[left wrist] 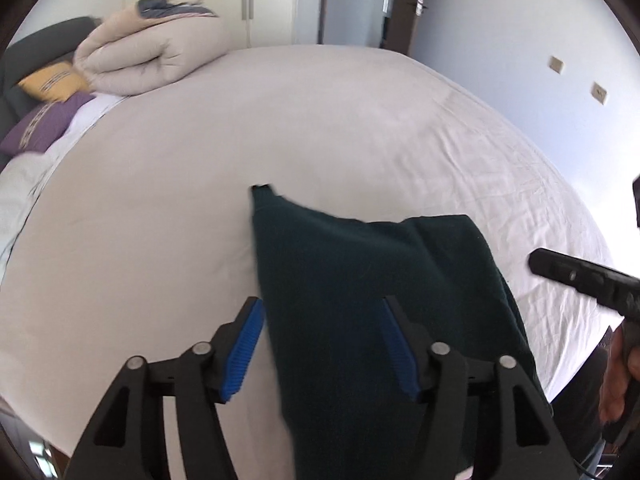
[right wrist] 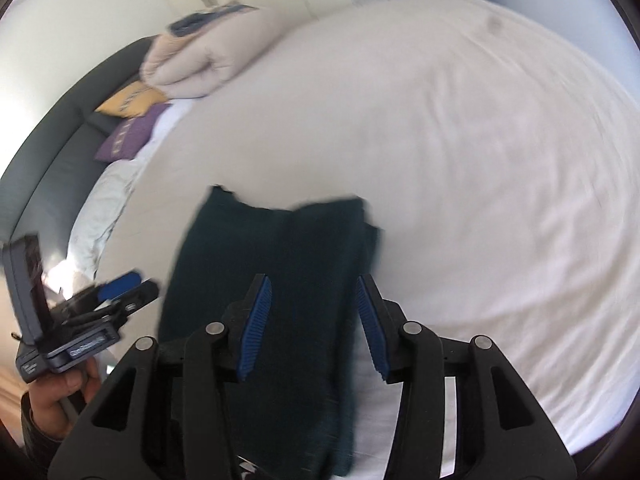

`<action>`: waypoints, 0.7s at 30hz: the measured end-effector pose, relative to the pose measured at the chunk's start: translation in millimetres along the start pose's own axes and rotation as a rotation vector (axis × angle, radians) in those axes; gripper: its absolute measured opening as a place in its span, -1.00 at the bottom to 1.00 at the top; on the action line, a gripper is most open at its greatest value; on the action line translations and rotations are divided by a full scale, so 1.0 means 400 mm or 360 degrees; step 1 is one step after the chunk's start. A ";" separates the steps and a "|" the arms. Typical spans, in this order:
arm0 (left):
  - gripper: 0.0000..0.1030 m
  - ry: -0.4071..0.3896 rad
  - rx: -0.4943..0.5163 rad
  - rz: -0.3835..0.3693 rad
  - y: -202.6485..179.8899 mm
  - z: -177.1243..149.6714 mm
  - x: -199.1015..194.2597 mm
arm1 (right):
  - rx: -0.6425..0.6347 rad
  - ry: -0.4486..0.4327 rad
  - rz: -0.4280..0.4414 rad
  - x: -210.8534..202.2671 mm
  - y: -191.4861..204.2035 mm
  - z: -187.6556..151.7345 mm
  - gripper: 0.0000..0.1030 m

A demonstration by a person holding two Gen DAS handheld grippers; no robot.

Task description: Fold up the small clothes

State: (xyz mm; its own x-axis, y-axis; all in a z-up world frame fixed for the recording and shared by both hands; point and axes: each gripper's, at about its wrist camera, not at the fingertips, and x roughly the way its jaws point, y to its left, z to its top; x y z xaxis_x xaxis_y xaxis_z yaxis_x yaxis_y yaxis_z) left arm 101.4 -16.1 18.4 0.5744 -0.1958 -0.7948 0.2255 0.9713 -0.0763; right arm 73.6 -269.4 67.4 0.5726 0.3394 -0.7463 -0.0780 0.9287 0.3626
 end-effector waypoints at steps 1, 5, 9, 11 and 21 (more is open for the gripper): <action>0.23 0.0016 0.0002 -0.0005 -0.010 0.009 0.025 | -0.0034 0.0014 0.0002 0.015 0.019 -0.002 -0.16; 0.24 0.0187 0.0064 0.0072 -0.060 0.018 0.158 | -0.0051 0.0138 -0.0050 0.115 0.037 -0.015 -0.16; 0.27 0.0176 0.0077 0.0116 -0.071 0.000 0.180 | -0.0006 0.0172 -0.0076 0.197 -0.012 -0.057 -0.19; 0.32 0.0174 0.0062 0.0106 -0.064 -0.002 0.187 | -0.0044 0.0133 -0.0074 0.202 -0.010 -0.070 -0.19; 0.38 -0.0175 0.0028 0.0102 -0.064 -0.024 0.021 | -0.0025 -0.0093 -0.0122 0.074 -0.024 -0.065 -0.16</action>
State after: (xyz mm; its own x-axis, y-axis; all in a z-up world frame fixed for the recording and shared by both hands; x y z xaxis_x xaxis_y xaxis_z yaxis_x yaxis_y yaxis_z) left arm 93.0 -41.4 8.0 0.6708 -0.1482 -0.7266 0.1987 0.9799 -0.0164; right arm 70.1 -264.4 27.1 0.6238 0.2587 -0.7376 -0.0449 0.9539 0.2966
